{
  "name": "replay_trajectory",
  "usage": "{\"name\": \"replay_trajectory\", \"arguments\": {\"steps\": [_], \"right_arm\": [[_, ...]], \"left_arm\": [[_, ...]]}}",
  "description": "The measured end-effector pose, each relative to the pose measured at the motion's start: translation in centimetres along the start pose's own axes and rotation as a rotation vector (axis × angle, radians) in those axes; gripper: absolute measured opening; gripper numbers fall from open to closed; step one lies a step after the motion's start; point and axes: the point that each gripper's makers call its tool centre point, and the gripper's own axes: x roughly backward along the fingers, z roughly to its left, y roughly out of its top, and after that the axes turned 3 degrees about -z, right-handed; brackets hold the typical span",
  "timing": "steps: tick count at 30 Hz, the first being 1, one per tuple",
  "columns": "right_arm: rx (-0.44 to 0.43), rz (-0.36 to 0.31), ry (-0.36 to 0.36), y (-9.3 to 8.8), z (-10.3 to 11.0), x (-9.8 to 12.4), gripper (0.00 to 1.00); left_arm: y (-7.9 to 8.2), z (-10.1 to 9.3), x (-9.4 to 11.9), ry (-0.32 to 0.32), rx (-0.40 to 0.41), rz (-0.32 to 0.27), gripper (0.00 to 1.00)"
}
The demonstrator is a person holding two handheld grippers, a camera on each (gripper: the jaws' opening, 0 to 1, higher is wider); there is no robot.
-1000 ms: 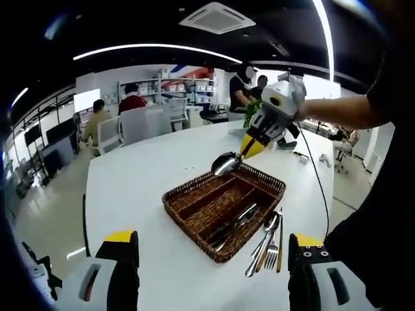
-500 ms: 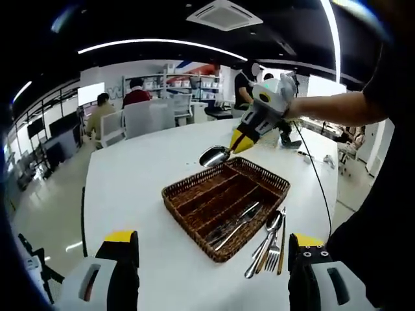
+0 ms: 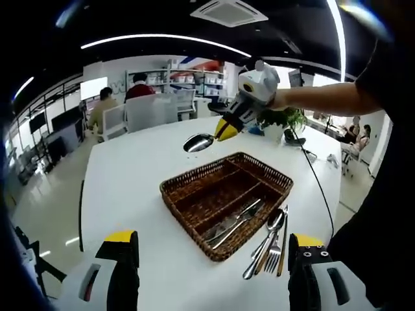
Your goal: Arrange the knives, forks, and spoons in their matching storage slots by inserting each utensil handle-first until every utensil is classified and aligned in the correct compartment
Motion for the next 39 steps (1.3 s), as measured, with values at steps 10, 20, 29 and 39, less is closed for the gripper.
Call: {"name": "replay_trajectory", "arguments": {"steps": [10,20,29,39], "right_arm": [[0.017,-0.009,-0.001,-0.1,-1.9,-0.9,0.0],[0.027,-0.009,0.008,-0.3,-2.5,-2.0,0.0],[0.027,-0.006,0.015,-1.2,-2.3,-3.2,0.0],[0.025,0.002,0.018,-3.6,-1.5,-5.4,0.0]], "left_arm": [[-0.9,-0.1,0.0,0.008,0.013,0.01,1.0],[-1.8,0.1,0.3,0.017,0.026,0.021,1.0],[-2.1,0.7,0.2,0.023,0.034,0.029,1.0],[-1.9,1.0,-0.3,0.017,0.035,0.03,1.0]]}}
